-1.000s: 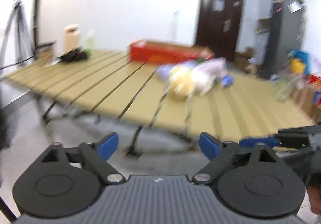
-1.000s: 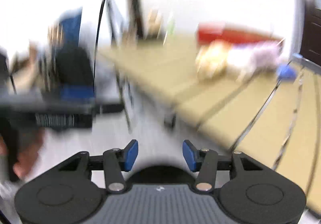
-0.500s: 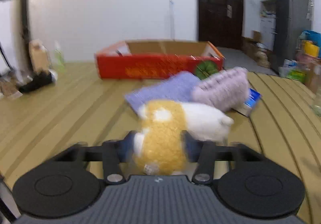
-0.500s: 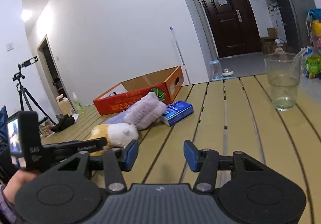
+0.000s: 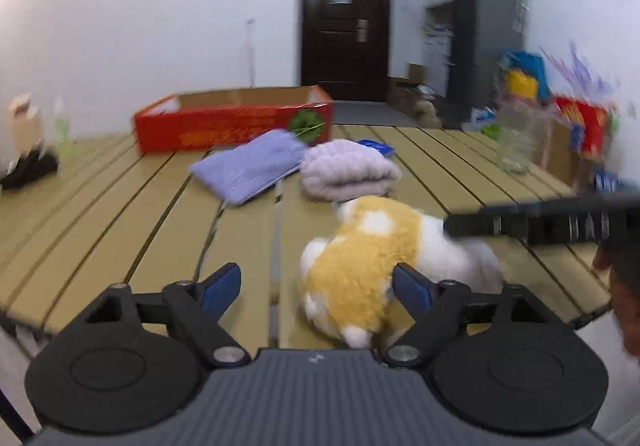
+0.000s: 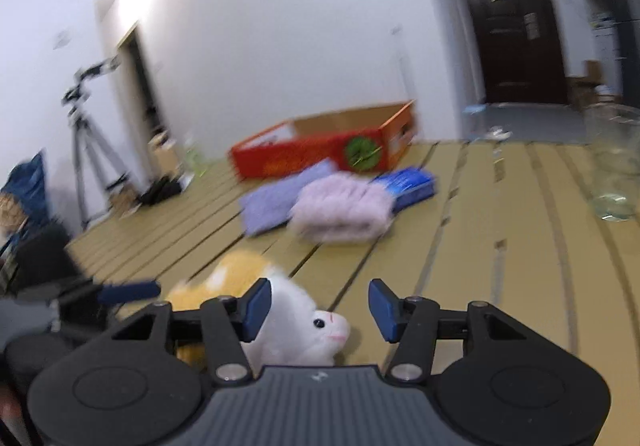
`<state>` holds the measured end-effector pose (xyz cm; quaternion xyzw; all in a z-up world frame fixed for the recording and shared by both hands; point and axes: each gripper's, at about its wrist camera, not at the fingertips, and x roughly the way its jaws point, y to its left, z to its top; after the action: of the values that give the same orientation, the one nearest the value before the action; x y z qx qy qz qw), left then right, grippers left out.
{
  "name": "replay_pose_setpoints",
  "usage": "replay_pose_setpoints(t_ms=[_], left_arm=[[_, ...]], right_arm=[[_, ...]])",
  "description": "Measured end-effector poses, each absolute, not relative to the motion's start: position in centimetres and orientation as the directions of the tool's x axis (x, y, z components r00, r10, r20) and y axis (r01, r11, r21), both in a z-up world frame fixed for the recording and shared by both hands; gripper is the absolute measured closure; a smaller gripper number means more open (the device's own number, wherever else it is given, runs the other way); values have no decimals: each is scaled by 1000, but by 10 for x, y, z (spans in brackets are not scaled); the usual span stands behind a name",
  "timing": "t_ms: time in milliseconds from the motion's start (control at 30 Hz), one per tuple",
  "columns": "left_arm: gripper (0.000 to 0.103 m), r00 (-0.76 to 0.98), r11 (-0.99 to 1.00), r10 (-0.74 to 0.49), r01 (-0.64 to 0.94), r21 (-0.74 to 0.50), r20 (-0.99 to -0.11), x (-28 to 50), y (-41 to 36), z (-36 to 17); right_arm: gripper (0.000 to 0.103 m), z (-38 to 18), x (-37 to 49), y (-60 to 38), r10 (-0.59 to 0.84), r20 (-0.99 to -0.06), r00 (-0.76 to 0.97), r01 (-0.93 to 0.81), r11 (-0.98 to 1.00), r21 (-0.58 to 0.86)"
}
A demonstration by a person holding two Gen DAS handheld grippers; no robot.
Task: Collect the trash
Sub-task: 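Reach to the table and close both grippers on the yellow-white plush toy, then lower the plush toy into the black bin and open both grippers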
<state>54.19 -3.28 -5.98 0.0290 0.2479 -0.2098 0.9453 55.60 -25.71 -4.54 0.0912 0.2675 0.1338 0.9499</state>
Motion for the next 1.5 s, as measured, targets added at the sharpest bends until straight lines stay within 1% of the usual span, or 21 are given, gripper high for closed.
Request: replay_pose_setpoints(t_ms=[67, 133, 167, 200, 233, 267, 333, 367, 400, 433, 533, 633, 667, 700, 733, 767, 1000, 1133, 1200, 1333, 1500], left_arm=[[14, 771, 921, -375, 373, -112, -515, 540, -23, -62], [14, 756, 909, -411, 385, -162, -510, 534, -19, -63], [15, 763, 908, -412, 388, -157, -497, 532, -20, -64], [21, 769, 910, -408, 387, -150, -492, 536, -23, -64], [25, 769, 910, -410, 384, -158, -490, 539, -22, -64], [35, 763, 908, -418, 375, -188, -493, 543, -21, -67], [42, 738, 889, -457, 365, -277, -496, 548, -17, -66], [48, 729, 878, -476, 363, -312, -491, 552, -18, -67], [52, 720, 867, -494, 370, -333, -487, 556, -19, -68], [53, 713, 860, -506, 375, -345, -485, 558, -19, -69], [51, 721, 860, -505, 374, -347, -475, 561, -20, -72], [50, 743, 868, -493, 383, -317, -452, 556, -22, -71], [54, 742, 866, -496, 387, -317, -451, 556, -23, -71], [62, 734, 861, -505, 392, -324, -454, 556, -23, -71], [67, 724, 854, -517, 402, -330, -456, 557, -24, -70], [69, 723, 854, -519, 408, -324, -456, 555, -25, -69], [69, 757, 877, -481, 409, -253, -443, 518, -1, -48], [69, 785, 901, -433, 359, -244, -443, 479, 26, -48], [69, 792, 911, -406, 313, -269, -455, 461, 41, -55], [69, 771, 923, -372, 251, -291, -516, 440, 60, -73], [69, 657, 954, -300, 187, -236, -691, 450, 55, -113]], right_arm=[[38, -48, 556, -246, 303, -482, 822, -240, 952, 190], [38, -52, 559, -237, 306, -495, 813, -263, 952, 157], [39, -54, 560, -235, 318, -502, 804, -271, 948, 167], [45, -56, 561, -232, 328, -519, 789, -278, 945, 175], [45, -56, 558, -229, 327, -519, 790, -282, 945, 165], [46, -55, 555, -225, 319, -517, 794, -287, 947, 142], [47, -54, 550, -220, 321, -525, 789, -301, 945, 125], [47, -54, 550, -221, 329, -530, 782, -308, 942, 130], [47, -54, 548, -220, 335, -534, 777, -316, 940, 131], [47, -54, 546, -220, 335, -536, 775, -321, 939, 123], [45, -58, 544, -219, 329, -548, 769, -327, 939, 105], [48, -61, 542, -218, 316, -551, 773, -314, 944, 101], [49, -60, 541, -218, 317, -551, 772, -313, 944, 104], [51, -60, 541, -218, 317, -549, 773, -314, 944, 103], [52, -60, 542, -217, 320, -549, 772, -318, 943, 102], [54, -59, 542, -217, 320, -547, 774, -321, 942, 97], [56, -42, 516, -200, 419, -497, 760, -435, 896, 91], [56, -43, 493, -175, 493, -485, 722, -535, 843, 59], [56, -47, 484, -161, 521, -500, 692, -579, 814, 46], [56, -66, 470, -134, 536, -572, 621, -640, 768, 26], [56, -105, 468, -110, 475, -700, 533, -661, 750, 6]])
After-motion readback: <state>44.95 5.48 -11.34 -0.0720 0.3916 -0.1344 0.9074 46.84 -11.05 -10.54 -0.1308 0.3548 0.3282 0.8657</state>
